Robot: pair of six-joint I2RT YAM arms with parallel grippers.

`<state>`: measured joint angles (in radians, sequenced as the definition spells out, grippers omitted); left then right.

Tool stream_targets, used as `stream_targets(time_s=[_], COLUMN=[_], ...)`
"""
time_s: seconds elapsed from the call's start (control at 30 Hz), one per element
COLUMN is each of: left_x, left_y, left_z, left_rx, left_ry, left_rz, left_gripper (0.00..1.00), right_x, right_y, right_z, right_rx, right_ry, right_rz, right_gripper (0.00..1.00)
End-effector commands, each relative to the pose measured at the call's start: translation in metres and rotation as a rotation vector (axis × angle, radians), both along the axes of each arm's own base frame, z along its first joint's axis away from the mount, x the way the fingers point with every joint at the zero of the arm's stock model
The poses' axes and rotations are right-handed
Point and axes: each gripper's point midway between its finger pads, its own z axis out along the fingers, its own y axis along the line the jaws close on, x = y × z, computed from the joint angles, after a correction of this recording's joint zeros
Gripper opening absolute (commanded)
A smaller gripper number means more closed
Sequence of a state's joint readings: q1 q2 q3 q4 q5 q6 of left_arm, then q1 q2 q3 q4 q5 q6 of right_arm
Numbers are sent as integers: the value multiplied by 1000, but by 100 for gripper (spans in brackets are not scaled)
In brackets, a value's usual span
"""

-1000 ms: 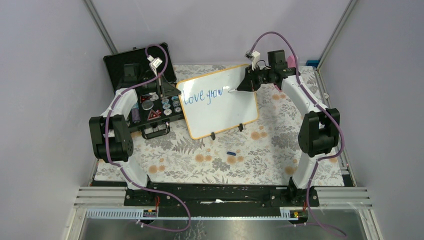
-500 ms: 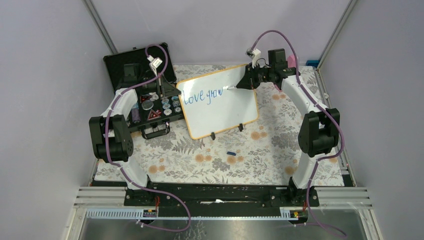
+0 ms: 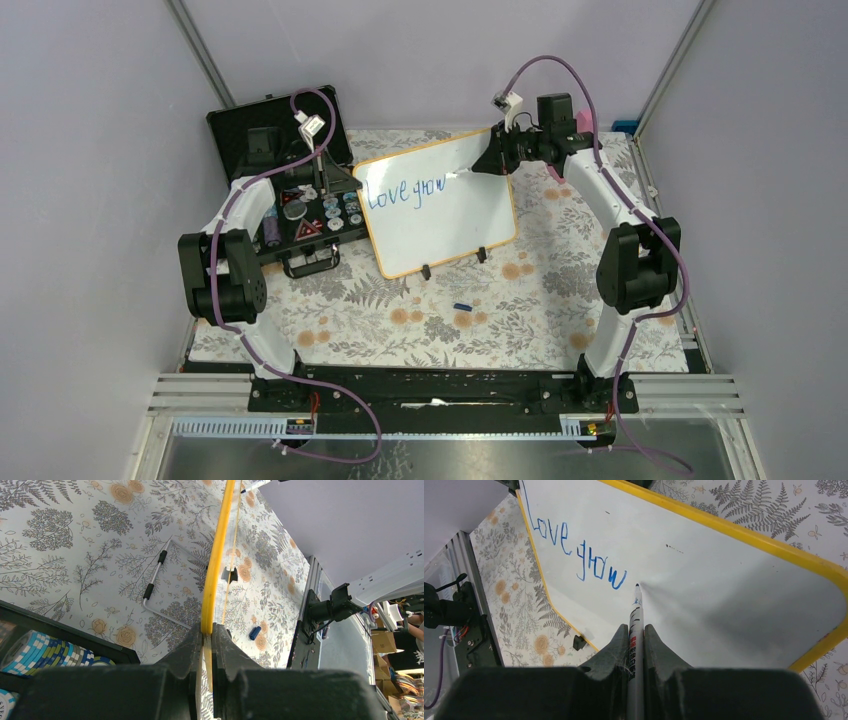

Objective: Write a sentence on the whiteboard

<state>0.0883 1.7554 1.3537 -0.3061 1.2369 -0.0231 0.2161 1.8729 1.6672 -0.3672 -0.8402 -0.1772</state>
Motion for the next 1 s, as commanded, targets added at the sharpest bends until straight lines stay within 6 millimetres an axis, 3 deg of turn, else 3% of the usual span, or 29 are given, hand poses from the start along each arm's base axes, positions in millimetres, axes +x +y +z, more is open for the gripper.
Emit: stream_targets(time_s=[0.0,0.43,0.97], left_x=[0,-1,-1], left_y=[-5,-5,-5], left_z=[17,18,18], left_rx=[27,28,33], left_ry=[-106,-108,-107], left_rz=[-16,-15,-18], left_gripper=[0,0,0], right_x=[2,8,7], right_y=[8,7,21], right_z=[27,12,11], right_rx=[38,6,-5], right_ry=[-65,-52,-57], right_rz=[28,11,38], right_gripper=[0,0,0])
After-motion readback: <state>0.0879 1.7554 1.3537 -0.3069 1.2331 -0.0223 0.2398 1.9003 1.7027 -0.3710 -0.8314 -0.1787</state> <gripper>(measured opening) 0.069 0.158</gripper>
